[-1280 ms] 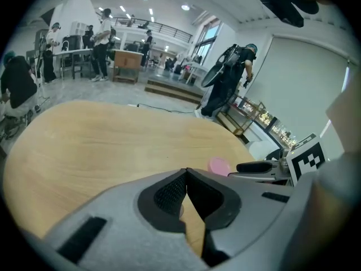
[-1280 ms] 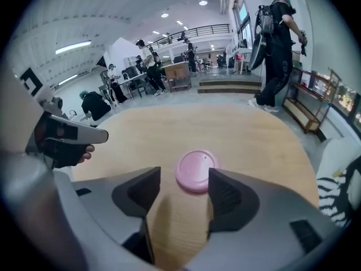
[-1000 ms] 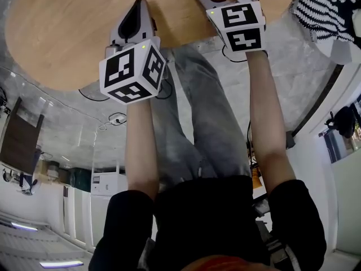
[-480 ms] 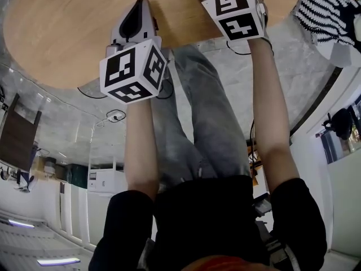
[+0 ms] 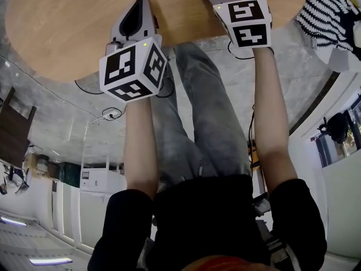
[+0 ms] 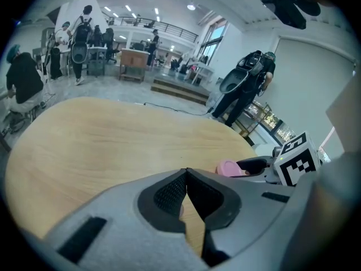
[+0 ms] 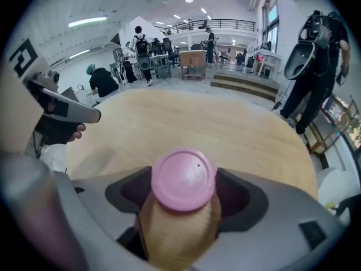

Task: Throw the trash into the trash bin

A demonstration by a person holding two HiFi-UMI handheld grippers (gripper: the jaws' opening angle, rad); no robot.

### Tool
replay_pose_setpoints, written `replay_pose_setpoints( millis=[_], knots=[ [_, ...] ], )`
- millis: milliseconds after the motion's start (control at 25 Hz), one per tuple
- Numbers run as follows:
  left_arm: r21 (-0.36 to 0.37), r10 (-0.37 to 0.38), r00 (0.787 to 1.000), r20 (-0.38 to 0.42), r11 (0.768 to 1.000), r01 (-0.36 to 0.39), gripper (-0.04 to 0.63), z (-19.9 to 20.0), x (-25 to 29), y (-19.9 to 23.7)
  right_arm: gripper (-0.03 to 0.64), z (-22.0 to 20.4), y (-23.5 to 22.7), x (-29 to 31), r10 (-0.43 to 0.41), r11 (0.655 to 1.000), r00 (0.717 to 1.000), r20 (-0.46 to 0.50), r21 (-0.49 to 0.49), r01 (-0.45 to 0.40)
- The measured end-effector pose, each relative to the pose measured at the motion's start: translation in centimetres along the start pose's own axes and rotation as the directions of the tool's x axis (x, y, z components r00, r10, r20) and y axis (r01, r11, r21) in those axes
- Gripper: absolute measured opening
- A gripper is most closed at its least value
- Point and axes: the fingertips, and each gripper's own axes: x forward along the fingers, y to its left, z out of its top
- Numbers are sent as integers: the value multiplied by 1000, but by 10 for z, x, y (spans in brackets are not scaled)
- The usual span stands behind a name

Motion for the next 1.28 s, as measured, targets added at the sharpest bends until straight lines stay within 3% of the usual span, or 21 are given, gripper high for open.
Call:
replay_pose_setpoints(
  millis=[360,680,960,1280],
  knots=[
    [-44,43,998,37,998,-42,8,-13,-41,41,327,22,79,-6,149,989,987,61,-31,-147],
    [-135,154,985,78,980,-143,8,-32,-98,111,327,48,178,3,304,950,951,62,-98,-297],
    [-256,262,961,93,939,-232,8,-62,-151,183,327,68,278,15,439,880,898,6,-202,-429],
    [-405,377,922,83,859,-314,8,-103,-213,266,327,76,404,32,565,753,816,-121,-329,-570]
  ],
)
